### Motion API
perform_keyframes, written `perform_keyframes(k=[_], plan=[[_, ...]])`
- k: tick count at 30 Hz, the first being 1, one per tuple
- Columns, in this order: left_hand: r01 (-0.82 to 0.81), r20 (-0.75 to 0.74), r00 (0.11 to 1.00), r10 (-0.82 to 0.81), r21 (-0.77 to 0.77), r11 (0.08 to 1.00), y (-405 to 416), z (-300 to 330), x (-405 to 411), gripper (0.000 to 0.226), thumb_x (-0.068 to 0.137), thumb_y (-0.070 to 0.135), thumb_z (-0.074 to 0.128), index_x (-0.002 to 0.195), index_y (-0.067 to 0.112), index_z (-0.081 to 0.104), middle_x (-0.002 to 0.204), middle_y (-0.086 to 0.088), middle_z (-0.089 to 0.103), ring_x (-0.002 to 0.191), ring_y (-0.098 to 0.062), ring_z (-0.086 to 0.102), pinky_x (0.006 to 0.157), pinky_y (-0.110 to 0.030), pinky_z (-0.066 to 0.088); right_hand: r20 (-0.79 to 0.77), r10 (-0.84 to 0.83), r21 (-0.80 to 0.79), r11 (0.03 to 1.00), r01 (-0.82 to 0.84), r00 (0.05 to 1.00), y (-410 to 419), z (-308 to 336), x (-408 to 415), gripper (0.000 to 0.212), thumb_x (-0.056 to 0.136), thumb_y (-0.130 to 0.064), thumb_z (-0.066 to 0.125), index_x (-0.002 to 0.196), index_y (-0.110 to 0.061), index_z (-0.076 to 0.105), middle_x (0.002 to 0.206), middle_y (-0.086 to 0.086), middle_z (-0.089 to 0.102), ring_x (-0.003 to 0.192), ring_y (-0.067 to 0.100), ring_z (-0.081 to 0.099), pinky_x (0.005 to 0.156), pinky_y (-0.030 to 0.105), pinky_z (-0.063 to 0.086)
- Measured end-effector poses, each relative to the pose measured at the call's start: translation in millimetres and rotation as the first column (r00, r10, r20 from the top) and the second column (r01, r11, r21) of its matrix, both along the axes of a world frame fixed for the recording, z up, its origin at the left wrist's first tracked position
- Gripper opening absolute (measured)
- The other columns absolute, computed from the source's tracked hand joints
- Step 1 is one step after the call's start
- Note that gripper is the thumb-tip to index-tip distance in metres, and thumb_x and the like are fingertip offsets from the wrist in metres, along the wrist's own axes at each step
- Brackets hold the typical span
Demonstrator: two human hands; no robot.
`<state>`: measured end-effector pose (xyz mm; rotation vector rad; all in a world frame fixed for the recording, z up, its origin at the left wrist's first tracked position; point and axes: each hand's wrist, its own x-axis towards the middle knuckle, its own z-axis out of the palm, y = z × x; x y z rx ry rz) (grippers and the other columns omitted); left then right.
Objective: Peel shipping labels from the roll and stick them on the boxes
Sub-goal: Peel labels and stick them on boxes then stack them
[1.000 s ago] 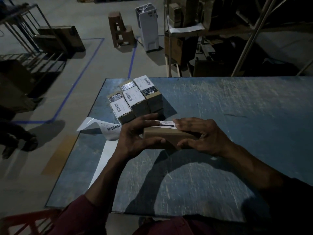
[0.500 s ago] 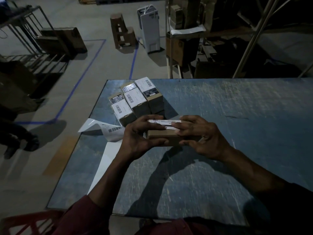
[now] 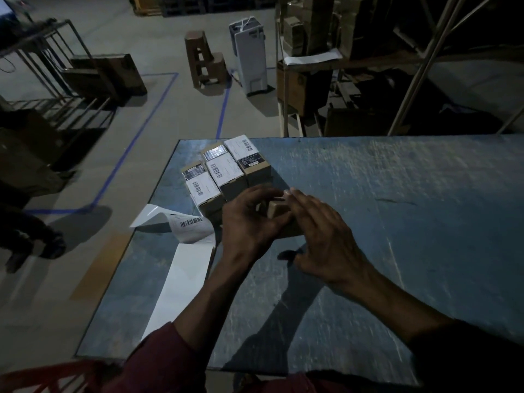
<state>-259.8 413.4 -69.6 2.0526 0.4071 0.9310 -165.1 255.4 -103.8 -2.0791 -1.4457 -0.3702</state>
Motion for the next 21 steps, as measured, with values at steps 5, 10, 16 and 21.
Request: perform_keyframes(k=[5,10,16,21], plan=[[0.028,-0.059,0.998,-0.017,0.192,0.981,-26,29,7,0.081,0.073,0.029,0.094,0.145,0.023,0.059,0.121,0.0,0.075,0.107,-0.009,0.07,0.091,-0.027,0.058,-0.248,-0.077,0.179,0.976,0.123,0.966,8,-1,3,0.091,0.083,-0.05,0.076,0.156,-0.01,0.04,0.147,0.007,0.057,0.13,0.018,0.06,0.1,0.033,0.056],[0.3,-0.17,0.927,-0.335,-0.206,0.932,-2,57,0,0.09,0.077,0.059,0.082,0.155,0.047,0.039,0.145,0.008,0.062,0.134,-0.01,0.059,0.109,-0.047,0.053,-0.787,0.113,0.293,0.933,0.206,0.607,1,-10,20,0.083,0.063,-0.024,0.1,0.134,-0.022,0.057,0.128,-0.009,0.068,0.118,0.002,0.066,0.096,0.031,0.059],[0.396,-0.332,0.849,-0.412,-0.116,0.911,25,19,-17,0.12,0.06,0.052,0.1,0.16,0.041,0.033,0.158,0.014,0.048,0.144,-0.008,0.048,0.117,-0.05,0.046,-0.889,0.429,0.457,0.813,0.36,0.161,-1,-12,15,0.084,0.053,-0.027,0.103,0.127,-0.013,0.065,0.122,0.012,0.074,0.113,0.025,0.072,0.088,0.042,0.062],[0.295,-0.228,0.944,-0.24,0.252,0.922,2,-9,-17,0.098,0.068,0.039,0.095,0.153,0.029,0.047,0.142,0.002,0.064,0.124,-0.019,0.064,0.098,-0.042,0.058,-0.841,0.533,0.456,0.793,0.404,-0.097,3,-12,-2,0.085,0.065,-0.013,0.092,0.142,-0.006,0.056,0.135,0.013,0.069,0.12,0.032,0.069,0.088,0.048,0.061]])
